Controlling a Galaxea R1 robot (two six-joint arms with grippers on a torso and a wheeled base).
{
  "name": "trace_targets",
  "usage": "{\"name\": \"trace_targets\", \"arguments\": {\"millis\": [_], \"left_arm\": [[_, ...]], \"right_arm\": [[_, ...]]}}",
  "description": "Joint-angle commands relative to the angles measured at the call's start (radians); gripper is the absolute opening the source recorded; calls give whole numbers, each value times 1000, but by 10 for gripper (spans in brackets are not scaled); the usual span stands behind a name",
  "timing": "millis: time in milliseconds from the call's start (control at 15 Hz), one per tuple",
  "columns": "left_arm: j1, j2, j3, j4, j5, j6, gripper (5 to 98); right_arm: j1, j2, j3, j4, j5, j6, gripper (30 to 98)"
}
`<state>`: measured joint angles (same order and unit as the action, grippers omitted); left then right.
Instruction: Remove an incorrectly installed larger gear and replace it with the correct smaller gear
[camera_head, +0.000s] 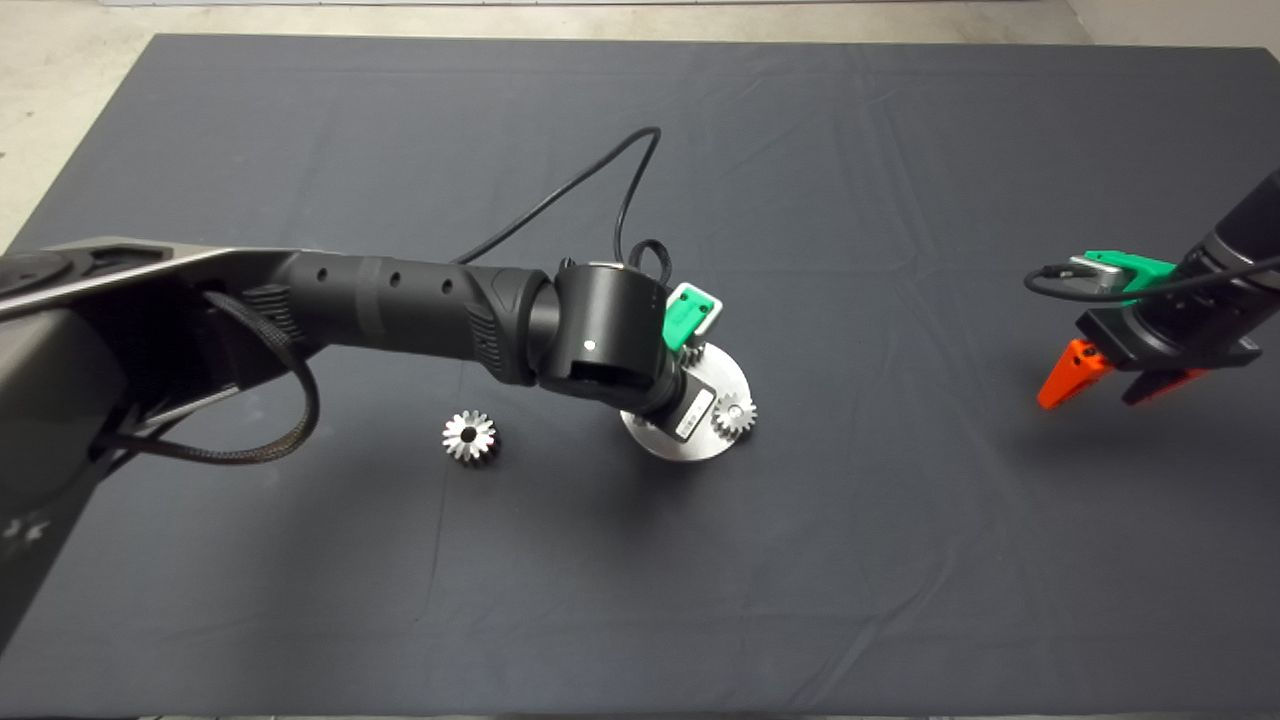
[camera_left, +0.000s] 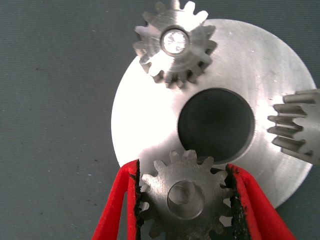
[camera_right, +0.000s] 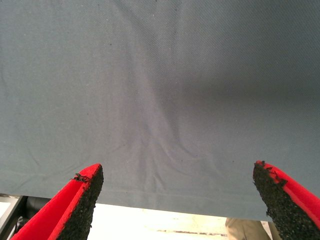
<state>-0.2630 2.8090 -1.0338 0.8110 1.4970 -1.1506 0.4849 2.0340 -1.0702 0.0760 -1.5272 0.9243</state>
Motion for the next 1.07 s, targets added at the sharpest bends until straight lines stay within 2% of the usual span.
{"name": "trace_targets", "arguments": {"millis": [0, 133, 200, 267, 400, 667, 1000], "left_arm": [[7, -10, 9, -19, 84, 11, 305], [-1, -3, 11, -19, 86, 6, 305], [-24, -2, 11, -23, 86, -5, 305], [-44, -2, 11, -35, 86, -23, 305], [-53, -8, 33, -53, 86, -60, 305], [-53, -93, 123, -58, 86, -116, 305], [-45, -88, 112, -73, 83, -116, 305]], "right_arm": [[17, 2, 6, 30, -100, -7, 792], [17, 4, 6, 30, -100, -7, 792], [17, 4, 6, 30, -100, -7, 792], [17, 4, 6, 30, -100, -7, 792], [17, 4, 0, 30, -100, -7, 792], [15, 6, -5, 28, -100, -9, 792], [15, 27, -22, 29, -99, -7, 792]]}}
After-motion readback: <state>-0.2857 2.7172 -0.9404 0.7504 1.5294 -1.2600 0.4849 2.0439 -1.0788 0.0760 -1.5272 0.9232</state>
